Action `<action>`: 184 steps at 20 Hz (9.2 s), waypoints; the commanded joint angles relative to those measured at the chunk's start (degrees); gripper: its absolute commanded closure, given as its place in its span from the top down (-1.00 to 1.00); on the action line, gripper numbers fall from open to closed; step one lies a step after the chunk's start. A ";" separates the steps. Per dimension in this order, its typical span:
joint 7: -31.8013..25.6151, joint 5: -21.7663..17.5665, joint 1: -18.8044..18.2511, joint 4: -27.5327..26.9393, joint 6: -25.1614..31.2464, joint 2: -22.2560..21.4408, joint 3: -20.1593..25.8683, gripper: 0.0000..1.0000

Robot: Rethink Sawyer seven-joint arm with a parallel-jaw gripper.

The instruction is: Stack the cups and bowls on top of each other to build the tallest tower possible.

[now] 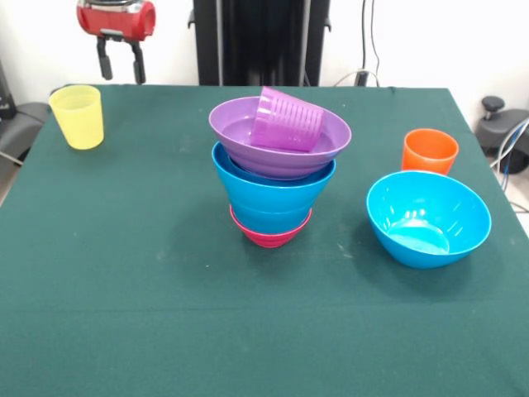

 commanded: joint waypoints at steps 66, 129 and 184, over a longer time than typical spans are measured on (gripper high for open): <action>-10.16 -19.52 -13.64 -2.72 -0.57 8.90 9.96 1.00; 2.29 24.54 1.23 20.64 1.48 -26.82 20.75 -1.00; 2.58 27.38 23.72 -6.87 14.12 -18.88 4.50 -1.00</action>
